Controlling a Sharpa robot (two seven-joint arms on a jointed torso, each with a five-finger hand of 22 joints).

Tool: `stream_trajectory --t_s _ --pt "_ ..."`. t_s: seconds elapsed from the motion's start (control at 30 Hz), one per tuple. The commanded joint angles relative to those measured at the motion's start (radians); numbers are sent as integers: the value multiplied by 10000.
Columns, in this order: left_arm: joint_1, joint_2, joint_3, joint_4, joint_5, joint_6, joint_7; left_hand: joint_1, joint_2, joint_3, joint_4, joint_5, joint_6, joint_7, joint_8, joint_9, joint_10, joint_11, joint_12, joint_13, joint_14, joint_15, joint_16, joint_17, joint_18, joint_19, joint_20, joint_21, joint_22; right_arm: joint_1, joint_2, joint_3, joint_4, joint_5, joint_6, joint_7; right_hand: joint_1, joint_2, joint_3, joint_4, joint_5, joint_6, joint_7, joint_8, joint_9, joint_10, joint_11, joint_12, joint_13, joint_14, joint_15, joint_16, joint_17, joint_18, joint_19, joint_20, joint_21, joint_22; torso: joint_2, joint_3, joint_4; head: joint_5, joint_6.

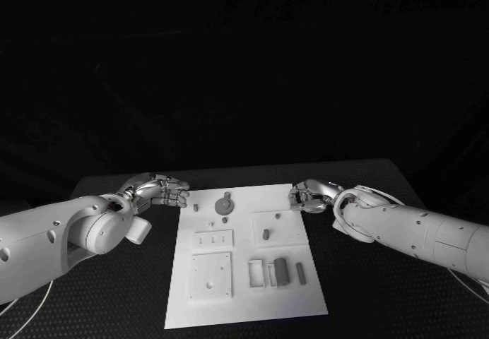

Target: Assemble the parts on the task board

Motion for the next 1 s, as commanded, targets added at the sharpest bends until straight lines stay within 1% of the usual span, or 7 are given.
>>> stream_trajectory --t_s 0.03,0.2,0.37,0.6,0.77,1.0 --pt "3 8 5 17 -20 157 81 49 -38 -20 0 -6 -46 33 -18 -13 4 43 -44 5 24 -5 -43 17 132 42 35 -56 12 -43 38 2 -41 -93 90 14 -38 -189 23 29 60 1281 150 -50 -23 -850 -35 52 -16 17 -26 28 -16 154 43 -45 24 169 -1 -1 1 19 -15" --pt "2 -2 5 20 -20 158 74 43 -47 -23 2 -6 -60 46 -26 -17 -7 49 -53 4 23 -3 -48 20 131 42 36 -60 14 -51 43 2 -69 -93 47 9 -99 -441 30 115 58 1128 209 -143 -67 -886 16 31 -22 3 12 5 -27 154 40 -42 -5 156 0 -5 0 16 -24" --pt "2 -6 5 19 -20 154 71 42 -49 -23 3 -6 -66 51 -29 -19 -11 51 -57 3 22 -3 -50 21 131 41 36 -62 15 -52 52 2 -143 -93 39 24 -50 -425 66 116 63 1113 218 -152 -73 -891 26 34 -20 3 24 4 -27 154 45 -49 -10 154 0 -1 -3 16 -22" --pt "2 -7 5 15 -20 176 58 40 -46 -22 6 -6 -69 54 -31 -20 -14 52 -60 3 22 -3 -52 23 131 42 36 -63 15 -53 58 2 -222 -87 66 83 59 -265 126 86 60 1118 224 -149 -74 -897 34 42 -15 2 37 6 -26 154 49 -55 -14 158 -1 -5 0 7 -29" --pt "1 -11 5 10 -20 182 57 37 -41 -21 11 -6 -71 57 -32 -21 -15 54 -61 4 22 -2 -54 24 130 42 37 -65 16 -55 74 3 -270 -12 65 149 135 -63 144 19 55 1142 222 -134 -71 -902 34 50 -12 -1 40 9 -24 154 38 -50 -15 168 -1 -1 -3 15 -27" --pt "1 -14 5 8 -21 190 51 35 -34 -19 16 -6 -72 59 -32 -22 -15 54 -63 4 22 -2 -56 26 130 43 37 -66 17 -57 115 3 -292 3 116 204 197 307 140 -136 57 1246 186 -72 -48 -893 5 65 -9 1 22 23 -18 154 22 -36 3 185 2 -3 0 25 -40"
